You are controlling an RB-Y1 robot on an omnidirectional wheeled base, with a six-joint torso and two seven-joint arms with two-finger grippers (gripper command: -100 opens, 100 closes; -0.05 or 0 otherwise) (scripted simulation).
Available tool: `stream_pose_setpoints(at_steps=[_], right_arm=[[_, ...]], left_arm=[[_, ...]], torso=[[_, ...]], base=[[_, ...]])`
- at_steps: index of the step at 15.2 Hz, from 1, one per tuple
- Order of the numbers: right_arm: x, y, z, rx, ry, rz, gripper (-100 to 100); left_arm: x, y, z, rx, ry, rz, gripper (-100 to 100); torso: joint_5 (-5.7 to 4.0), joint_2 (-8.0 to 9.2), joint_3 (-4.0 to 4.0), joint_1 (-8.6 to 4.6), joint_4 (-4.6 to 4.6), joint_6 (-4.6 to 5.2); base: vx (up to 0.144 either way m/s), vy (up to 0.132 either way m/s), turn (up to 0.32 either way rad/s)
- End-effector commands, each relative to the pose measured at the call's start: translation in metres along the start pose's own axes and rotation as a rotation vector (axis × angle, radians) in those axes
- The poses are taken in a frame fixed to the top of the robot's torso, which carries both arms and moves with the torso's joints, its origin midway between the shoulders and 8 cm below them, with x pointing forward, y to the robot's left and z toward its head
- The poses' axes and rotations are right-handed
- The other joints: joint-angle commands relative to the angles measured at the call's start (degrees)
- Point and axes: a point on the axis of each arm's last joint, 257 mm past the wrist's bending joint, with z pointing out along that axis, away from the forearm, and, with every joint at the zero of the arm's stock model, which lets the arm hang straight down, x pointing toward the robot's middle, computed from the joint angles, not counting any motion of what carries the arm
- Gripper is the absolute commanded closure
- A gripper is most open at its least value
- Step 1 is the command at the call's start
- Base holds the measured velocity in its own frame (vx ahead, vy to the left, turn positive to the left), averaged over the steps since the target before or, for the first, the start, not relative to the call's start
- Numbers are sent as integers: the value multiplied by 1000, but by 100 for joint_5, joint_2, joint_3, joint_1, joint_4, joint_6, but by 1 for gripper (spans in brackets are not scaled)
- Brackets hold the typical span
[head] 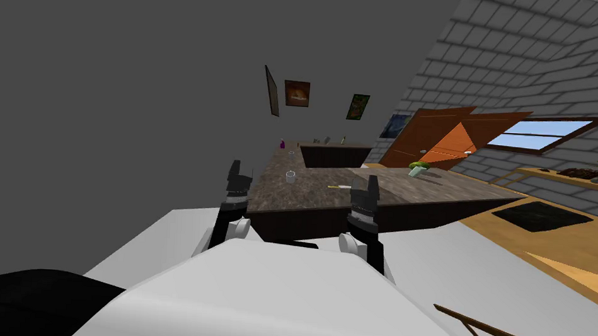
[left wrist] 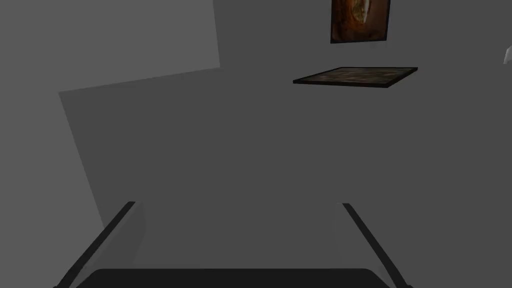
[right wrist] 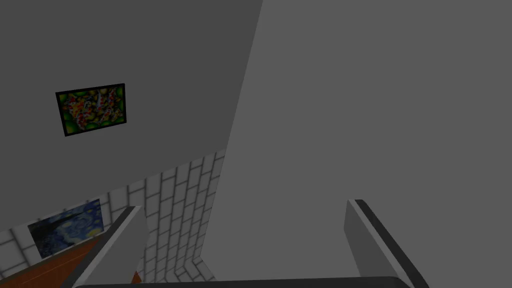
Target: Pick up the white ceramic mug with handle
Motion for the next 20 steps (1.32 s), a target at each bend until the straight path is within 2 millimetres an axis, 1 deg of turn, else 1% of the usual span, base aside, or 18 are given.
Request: stream_pose_setpoints(at_steps=[1, 2, 3, 5, 6, 7, 8, 9, 10, 11, 13, 14, 15, 16, 17, 18, 19, 20], right_arm=[[0, 0, 0, 0, 0, 0, 0], [0, 0, 0, 0, 0, 0, 0], [0, 0, 0, 0, 0, 0, 0], [0, 0, 0, 0, 0, 0, 0], [0, 0, 0, 0, 0, 0, 0], [0, 0, 0, 0, 0, 0, 0], [0, 0, 0, 0, 0, 0, 0], [0, 0, 0, 0, 0, 0, 0], [0, 0, 0, 0, 0, 0, 0], [0, 0, 0, 0, 0, 0, 0], [0, 0, 0, 0, 0, 0, 0], [0, 0, 0, 0, 0, 0, 0], [0, 0, 0, 0, 0, 0, 0], [0, 0, 0, 0, 0, 0, 0], [0, 0, 0, 0, 0, 0, 0], [0, 0, 0, 0, 0, 0, 0], [0, 0, 0, 0, 0, 0, 0], [0, 0, 0, 0, 0, 0, 0]], left_arm=[[4, 8, 1, -18, 32, 14, -100], [6, 16, 2, -37, 53, 25, -100], [6, 16, 2, -37, 54, 25, -100], [9, 39, 3, -93, 95, 50, -100], [9, 39, 3, -93, 96, 50, -100], [10, 54, 4, -127, 116, 65, -100], [10, 54, 4, -130, 116, 65, -100], [10, 68, 5, -158, 136, 81, -100], [10, 71, 5, -171, 135, 82, -100], [9, 86, 7, -202, 155, 100, -100], [8, 90, 6, -217, 154, 102, -100], [6, 108, 7, -259, 172, 124, -100], [6, 110, 7, -267, 171, 124, -100], [2, 126, 9, -298, 189, 148, -100], [1, 131, 8, -318, 188, 150, -100], [1, 131, 8, -321, 188, 150, -100], [-4, 149, 10, -360, 203, 178, -100], [-5, 153, 8, -378, 202, 179, -100]], torso=[[0, 0, 0, 0, 0, 0], [0, 1, 0, 2, 0, 1], [1, 4, 2, 4, 0, 2], [1, 6, 3, 7, 1, 2], [2, 9, 5, 10, 1, 2], [2, 10, 6, 10, 2, 2], [3, 10, 5, 10, 2, 3], [2, 10, 5, 11, 2, 2], [2, 10, 5, 9, 2, 3], [2, 10, 6, 8, 2, 2], [1, 11, 6, 6, 2, 2], [2, 9, 5, 6, 2, 1], [2, 9, 5, 6, 2, 3], [1, 10, 5, 7, 2, 3], [1, 10, 6, 7, 2, 5], [1, 11, 6, 7, 2, 2], [1, 11, 6, 5, 2, 0], [1, 10, 5, 5, 2, 3]], base=[[-7, 2, -42], [-17, 6, -112], [-18, 9, -91], [-24, 15, -110], [-31, 21, -109], [-29, 17, -140], [-26, 17, -112], [-30, 12, -139], [-30, 10, -126], [-30, 4, -152], [-26, 8, -78], [-27, 8, -143], [-32, 7, -153], [-37, 6, -202], [-37, 8, -159], [-27, 5, -41], [-29, -1, -128], [-30, -2, -175]])
